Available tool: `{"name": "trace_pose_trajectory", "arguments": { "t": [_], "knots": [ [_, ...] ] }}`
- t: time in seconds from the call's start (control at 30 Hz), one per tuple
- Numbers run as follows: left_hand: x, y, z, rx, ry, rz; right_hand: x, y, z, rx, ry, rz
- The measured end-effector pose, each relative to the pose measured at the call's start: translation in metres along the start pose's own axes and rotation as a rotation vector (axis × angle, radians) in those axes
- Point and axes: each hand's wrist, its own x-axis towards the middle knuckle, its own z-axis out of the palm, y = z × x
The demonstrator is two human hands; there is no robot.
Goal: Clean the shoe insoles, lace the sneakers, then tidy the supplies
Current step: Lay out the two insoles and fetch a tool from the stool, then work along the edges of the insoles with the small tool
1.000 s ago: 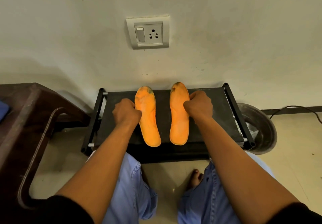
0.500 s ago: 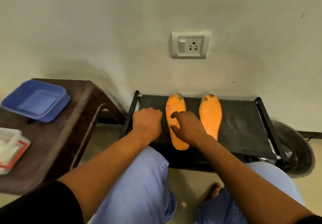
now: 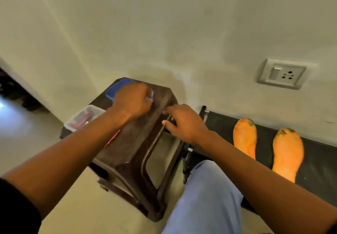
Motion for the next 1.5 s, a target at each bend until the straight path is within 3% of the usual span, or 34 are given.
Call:
{"name": "trace_pose_trajectory", "arguments": {
  "t": [0.17,0.3,0.37,0.87,1.13,1.27,1.5],
  "knots": [
    [-0.016,-0.075,-0.022,0.066,-0.118,-0.166,0.022,-0.047,0.025,0.018,-0.029,-0.140],
    [-0.031,-0.108,-0.036,0.102,-0.480,-0.250,0.029,-0.071,0.043,0.002,-0.070,-0.208],
    [-0.037,-0.118,-0.034,0.132,-0.567,-0.244,0.029,-0.075,0.051,0.002,-0.099,-0.217],
    [-0.054,-0.129,0.004,0.206,-0.375,-0.245,0.016,-0.070,0.071,0.172,-0.008,-0.130],
    [-0.055,-0.118,-0.020,0.266,-0.202,-0.182,0.016,-0.078,0.067,0.334,-0.035,0.018],
    [-0.053,-0.096,-0.043,0.180,-0.090,-0.133,0.020,-0.085,0.045,0.595,0.110,0.191],
    [-0.043,-0.014,-0.072,-0.167,0.080,0.053,0.000,-0.064,-0.014,0.788,0.281,0.235]
  ]
}}
